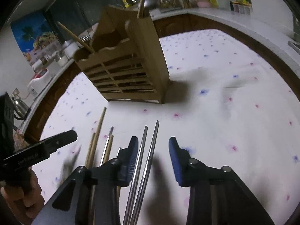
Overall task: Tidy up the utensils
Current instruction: 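Move both grippers back over the remaining chopsticks, then grasp a wooden chopstick with the left gripper while the right gripper grasps a metal stick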
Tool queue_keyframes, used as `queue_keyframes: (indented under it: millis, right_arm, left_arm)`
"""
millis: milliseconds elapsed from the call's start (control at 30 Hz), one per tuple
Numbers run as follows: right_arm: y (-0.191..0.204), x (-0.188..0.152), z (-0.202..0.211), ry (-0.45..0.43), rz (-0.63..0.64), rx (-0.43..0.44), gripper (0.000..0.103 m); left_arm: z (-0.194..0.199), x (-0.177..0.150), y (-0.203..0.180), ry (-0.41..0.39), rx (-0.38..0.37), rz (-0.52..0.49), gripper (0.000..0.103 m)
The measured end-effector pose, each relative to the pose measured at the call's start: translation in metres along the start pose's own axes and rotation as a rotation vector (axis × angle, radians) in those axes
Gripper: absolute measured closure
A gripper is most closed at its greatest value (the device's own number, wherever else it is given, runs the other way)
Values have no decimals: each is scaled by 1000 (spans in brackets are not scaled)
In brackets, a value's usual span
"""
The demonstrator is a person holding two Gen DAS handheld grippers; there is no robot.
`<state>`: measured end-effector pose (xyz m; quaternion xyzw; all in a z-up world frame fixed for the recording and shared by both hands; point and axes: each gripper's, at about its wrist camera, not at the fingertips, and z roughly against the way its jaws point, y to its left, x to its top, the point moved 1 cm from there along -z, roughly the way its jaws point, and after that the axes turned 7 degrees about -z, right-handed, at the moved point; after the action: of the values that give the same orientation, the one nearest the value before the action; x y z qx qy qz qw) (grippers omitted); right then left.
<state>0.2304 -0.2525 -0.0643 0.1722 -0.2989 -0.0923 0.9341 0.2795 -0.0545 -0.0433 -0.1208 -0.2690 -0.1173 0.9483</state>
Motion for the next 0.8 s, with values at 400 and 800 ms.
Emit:
queue_keyframes:
  millis: [400,800]
  right_arm:
    - [12,2,-20,17,101,-109,87]
    - [9,1,-16,15,95,-85,98]
  left_arm:
    - [-46,22,-9,41,78,-66,91]
    - [-40,23,-12,34,46,-41,98]
